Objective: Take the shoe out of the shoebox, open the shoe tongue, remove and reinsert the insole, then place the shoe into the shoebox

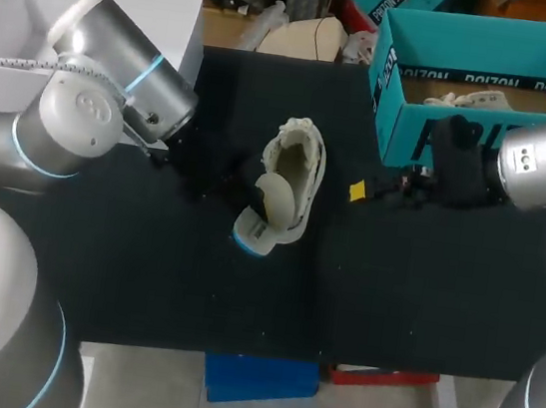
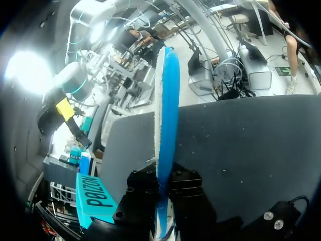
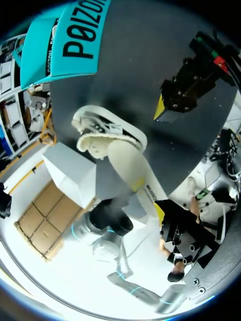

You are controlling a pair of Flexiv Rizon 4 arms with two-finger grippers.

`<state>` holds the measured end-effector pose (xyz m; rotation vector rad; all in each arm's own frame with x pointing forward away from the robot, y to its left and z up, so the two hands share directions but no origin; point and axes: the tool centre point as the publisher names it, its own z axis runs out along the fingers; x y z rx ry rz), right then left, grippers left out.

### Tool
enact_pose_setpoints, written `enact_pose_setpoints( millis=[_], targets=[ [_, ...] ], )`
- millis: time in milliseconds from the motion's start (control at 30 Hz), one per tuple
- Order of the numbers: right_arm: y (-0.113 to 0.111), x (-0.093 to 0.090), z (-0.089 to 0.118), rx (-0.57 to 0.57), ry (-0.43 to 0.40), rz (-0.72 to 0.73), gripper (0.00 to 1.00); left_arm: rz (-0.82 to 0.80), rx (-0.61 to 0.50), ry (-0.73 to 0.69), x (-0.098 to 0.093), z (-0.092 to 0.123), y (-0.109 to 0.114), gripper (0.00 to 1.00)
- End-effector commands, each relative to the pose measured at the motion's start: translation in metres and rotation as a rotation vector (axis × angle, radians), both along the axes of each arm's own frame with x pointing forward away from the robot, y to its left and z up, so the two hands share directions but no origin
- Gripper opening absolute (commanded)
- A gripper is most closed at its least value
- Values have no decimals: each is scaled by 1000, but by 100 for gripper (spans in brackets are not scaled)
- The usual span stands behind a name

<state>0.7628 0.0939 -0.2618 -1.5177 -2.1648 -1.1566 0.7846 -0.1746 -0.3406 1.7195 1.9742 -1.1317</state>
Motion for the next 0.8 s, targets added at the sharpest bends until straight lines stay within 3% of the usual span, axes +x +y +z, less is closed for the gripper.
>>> enact_pose_setpoints(
  millis=[33, 767, 800],
  targets=[
    [0, 0, 1, -1, 2, 0, 100, -57, 81, 25, 23, -17, -15, 0],
    [0, 0, 1, -1, 2, 0, 100, -6, 36, 2, 107, -55, -41, 0],
    [0, 0, 1, -1, 2, 0, 100, 0, 31, -7, 109, -54, -41, 5]
  ],
)
